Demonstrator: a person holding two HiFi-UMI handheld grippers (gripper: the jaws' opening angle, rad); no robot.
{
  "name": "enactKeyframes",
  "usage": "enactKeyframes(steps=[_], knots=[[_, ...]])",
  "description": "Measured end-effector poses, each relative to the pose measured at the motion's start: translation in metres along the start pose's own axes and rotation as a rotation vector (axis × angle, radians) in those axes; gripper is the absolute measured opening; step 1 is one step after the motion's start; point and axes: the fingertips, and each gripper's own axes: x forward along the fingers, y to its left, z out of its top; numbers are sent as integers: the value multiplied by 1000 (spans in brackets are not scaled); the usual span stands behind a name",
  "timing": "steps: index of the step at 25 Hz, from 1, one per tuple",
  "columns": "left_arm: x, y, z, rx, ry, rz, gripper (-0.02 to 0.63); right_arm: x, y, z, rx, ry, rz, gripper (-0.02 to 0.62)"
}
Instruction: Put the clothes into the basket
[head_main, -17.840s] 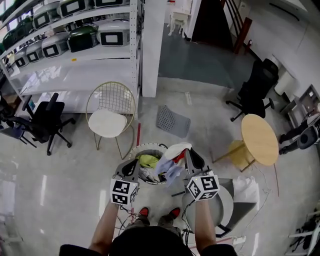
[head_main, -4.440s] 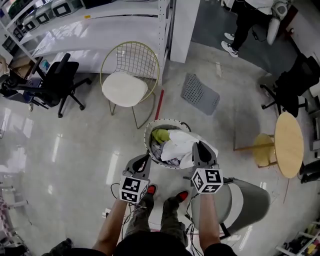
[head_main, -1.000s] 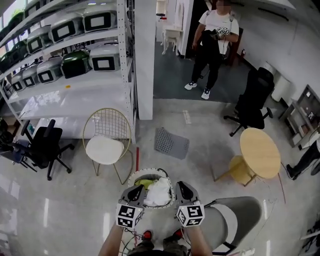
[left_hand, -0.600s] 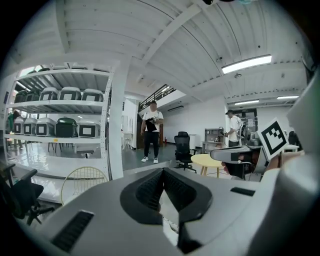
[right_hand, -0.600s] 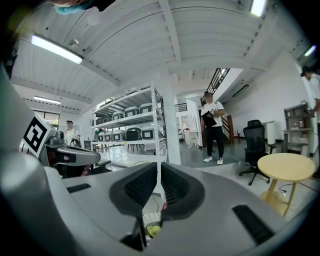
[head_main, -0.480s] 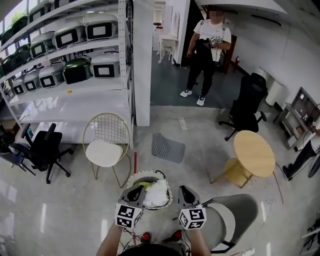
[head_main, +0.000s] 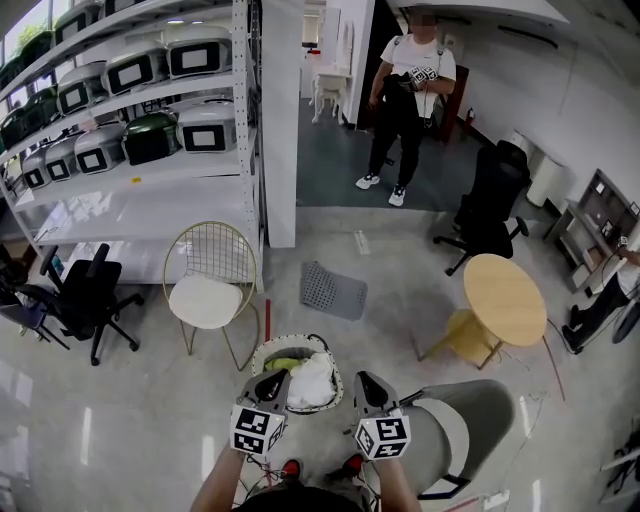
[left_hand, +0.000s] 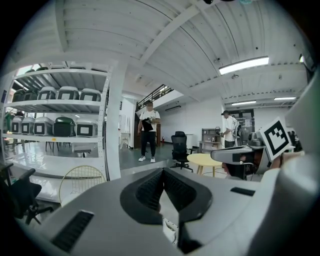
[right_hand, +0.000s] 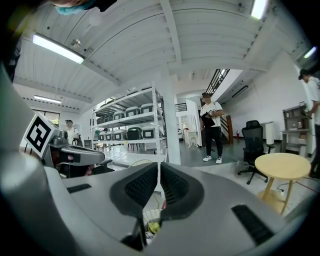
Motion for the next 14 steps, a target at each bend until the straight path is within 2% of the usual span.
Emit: enactKeyframes(steps=[14], knots=[[-4,8,-3,4,10,3,7,6,14,-7,0,11,20,40]])
